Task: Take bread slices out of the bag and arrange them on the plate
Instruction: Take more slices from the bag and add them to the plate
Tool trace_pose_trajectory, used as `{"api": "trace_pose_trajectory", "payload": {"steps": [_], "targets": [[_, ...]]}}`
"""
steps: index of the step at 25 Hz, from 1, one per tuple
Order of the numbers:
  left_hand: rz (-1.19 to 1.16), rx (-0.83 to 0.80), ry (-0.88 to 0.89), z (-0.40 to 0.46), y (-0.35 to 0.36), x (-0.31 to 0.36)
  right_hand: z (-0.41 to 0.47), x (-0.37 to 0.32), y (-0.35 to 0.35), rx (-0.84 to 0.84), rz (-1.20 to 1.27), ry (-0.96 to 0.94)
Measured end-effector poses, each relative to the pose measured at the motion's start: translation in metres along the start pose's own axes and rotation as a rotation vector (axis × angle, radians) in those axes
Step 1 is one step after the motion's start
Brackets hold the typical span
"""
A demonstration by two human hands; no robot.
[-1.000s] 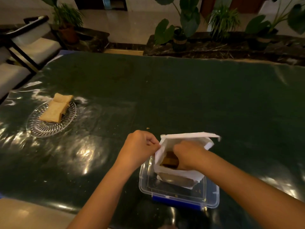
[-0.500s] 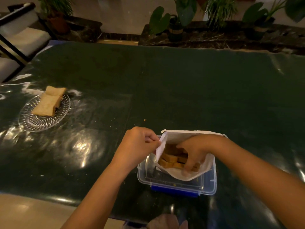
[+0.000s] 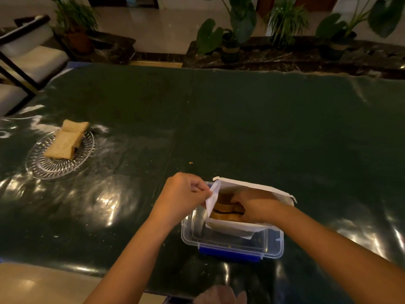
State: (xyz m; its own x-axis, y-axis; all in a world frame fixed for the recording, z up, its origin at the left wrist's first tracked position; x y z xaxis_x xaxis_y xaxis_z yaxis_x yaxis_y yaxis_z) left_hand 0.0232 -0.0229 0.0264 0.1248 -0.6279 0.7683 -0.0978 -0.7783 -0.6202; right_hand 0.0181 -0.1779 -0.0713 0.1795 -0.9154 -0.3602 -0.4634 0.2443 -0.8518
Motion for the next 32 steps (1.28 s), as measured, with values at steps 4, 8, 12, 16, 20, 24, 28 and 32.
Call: {"api": "trace_pose_trajectory", "payload": {"steps": [4,8,12,16,20,24,28,32], "targets": [[-0.009,-0.005,-0.016,0.002,0.002,-0.005,0.0,-0.003,0.005,0.0,0.039,-0.006],[-0.029,0.016,0.003,0.007,-0.001,-0.005,-0.009,-0.013,-0.024,0.084,0.095,-0.07],[-0.076,0.032,0.088,0.012,-0.004,0.004,-0.028,-0.02,-0.074,0.244,0.071,-0.113],[-0.121,0.006,0.214,0.012,-0.006,0.021,-0.046,-0.028,-0.119,0.324,0.069,-0.165],[-0.032,-0.125,0.366,0.007,0.005,0.044,-0.059,-0.029,-0.151,0.363,0.126,-0.181],[-0.164,-0.119,0.464,0.011,0.009,0.074,-0.067,-0.032,-0.186,0.406,0.279,-0.236],[-0.37,0.033,0.414,0.026,-0.02,0.082,-0.061,-0.047,-0.223,0.496,0.446,-0.317],[-0.482,0.15,0.364,0.031,-0.059,0.068,-0.047,-0.059,-0.233,0.564,0.652,-0.323]]}}
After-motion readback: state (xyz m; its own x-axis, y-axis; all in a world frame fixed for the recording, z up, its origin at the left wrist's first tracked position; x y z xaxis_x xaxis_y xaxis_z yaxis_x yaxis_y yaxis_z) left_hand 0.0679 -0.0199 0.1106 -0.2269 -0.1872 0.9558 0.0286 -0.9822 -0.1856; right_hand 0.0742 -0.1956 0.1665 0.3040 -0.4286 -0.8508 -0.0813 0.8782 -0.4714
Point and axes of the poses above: each hand's wrist, its own z-axis towards the middle knuckle, its own y-axis out of the palm, x = y × z, the point moved 8 cm from there along z, towards the middle knuckle, and after that the axes turned 13 degrees about x, right-handed, at the moved point
